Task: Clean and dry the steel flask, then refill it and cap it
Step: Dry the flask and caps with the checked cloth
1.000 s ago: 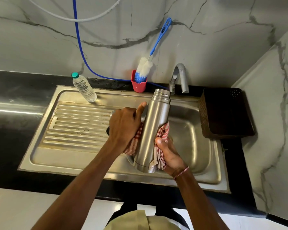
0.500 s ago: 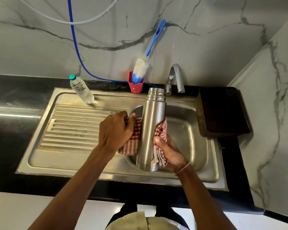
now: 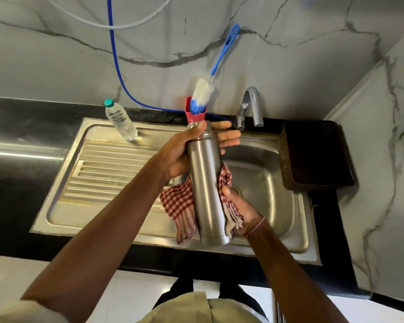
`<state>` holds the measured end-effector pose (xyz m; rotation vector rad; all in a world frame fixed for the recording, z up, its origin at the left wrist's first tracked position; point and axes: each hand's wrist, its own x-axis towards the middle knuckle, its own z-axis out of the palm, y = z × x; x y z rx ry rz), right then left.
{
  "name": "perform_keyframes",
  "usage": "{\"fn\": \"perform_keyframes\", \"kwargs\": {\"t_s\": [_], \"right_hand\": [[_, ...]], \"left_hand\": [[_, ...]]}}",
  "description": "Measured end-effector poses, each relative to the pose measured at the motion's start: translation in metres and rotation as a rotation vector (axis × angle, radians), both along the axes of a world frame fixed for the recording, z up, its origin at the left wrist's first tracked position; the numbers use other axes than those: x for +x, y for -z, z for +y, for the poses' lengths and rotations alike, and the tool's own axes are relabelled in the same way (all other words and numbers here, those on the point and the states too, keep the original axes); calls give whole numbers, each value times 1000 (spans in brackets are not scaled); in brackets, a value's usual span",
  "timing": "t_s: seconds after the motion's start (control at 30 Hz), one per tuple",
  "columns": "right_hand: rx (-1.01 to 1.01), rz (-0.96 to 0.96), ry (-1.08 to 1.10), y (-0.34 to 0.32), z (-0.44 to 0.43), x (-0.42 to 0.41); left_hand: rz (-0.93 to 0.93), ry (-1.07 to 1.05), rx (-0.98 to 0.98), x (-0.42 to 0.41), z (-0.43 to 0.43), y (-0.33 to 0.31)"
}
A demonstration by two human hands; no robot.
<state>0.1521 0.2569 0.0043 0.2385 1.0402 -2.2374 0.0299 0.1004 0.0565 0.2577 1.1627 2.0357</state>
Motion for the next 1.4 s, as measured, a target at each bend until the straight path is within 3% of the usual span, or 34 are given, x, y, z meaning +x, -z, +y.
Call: {"fn": "perform_keyframes", "kwargs": {"t_s": [0.2,0.37,0.47,0.53,0.63,0.7,0.83,0.97,1.03,1.1,1.2,1.33,1.4], "right_hand": [[72,16,-2,1,12,-15],[358,234,-74,-9,16,-26],[664,355,-55,-9,9,-29],[689,360,-41,-10,9,-29],[355,298,-84,-20,23,-25],[228,265,-106,-28,25,-21],[261,261,-54,-9,18,-26],[578,417,-65,-7,19,-35],[835,478,15,1,10,-34],[957,474,117,10,0,-30],[839,427,85,10,6,-31],[299,321,-114,-12,32,-28],[223,289,-140,-16,31,-25]], "left_hand": [[-26,-267,-224,-18,15,-21],[-50,-423,-563,-30,20,-35],[-10,-574,-722,-33,25,-36],[-8,-536,-675,-33,22,-36],[-112,-321,-273,-33,7,-27],[-142,-282,-125,-33,2,-24],[-12,-326,-284,-38,9,-28],[8,-520,-577,-38,11,-36],[-51,-703,-680,-38,16,-34],[-82,-828,-727,-39,20,-32],[-72,-765,-665,-40,13,-33],[-147,-383,-117,-32,-5,-27],[-121,-369,-107,-30,-3,-26]]}}
